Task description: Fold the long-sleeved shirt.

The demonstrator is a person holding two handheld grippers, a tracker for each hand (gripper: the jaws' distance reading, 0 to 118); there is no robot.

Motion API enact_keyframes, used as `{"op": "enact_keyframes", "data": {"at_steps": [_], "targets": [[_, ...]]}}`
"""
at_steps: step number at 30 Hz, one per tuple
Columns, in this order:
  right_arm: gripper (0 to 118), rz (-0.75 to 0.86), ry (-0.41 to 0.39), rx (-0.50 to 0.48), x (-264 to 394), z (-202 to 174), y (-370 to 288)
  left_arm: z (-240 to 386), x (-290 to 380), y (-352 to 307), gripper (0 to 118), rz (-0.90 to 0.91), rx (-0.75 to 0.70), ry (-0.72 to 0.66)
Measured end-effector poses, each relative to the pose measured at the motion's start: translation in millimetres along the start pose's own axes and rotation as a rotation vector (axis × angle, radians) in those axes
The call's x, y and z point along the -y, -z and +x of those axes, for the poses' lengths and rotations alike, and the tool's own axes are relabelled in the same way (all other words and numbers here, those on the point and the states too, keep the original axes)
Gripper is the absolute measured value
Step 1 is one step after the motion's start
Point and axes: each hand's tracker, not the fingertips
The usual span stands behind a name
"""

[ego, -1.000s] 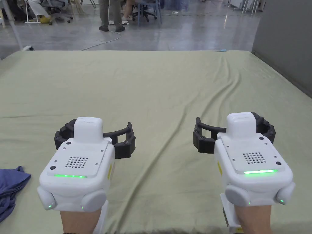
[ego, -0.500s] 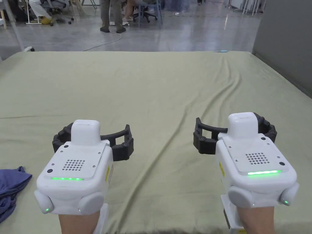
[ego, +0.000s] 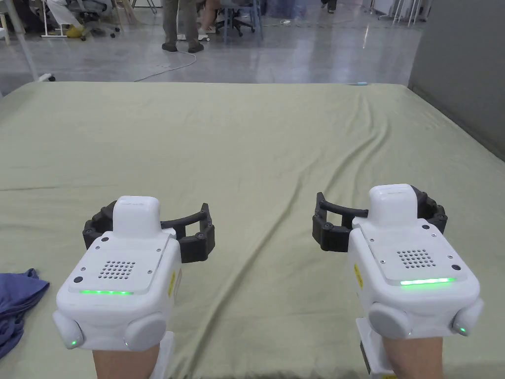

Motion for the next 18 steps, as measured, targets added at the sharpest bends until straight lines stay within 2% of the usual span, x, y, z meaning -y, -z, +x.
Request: {"op": "enact_keyframes", "data": {"at_steps": [13, 18], "targets": [[118, -0.02, 0.024, 0.004, -1.9, -0.3, 0.9, -1.0, -1.6, 0.9, 118, 0.004, -0.011, -0.001], [118, -0.028, 0.006, -0.004, -0.2, -3.5, 2.3, -0.9, -1.9, 0.5, 118, 0.005, -0.009, 0.01]]}}
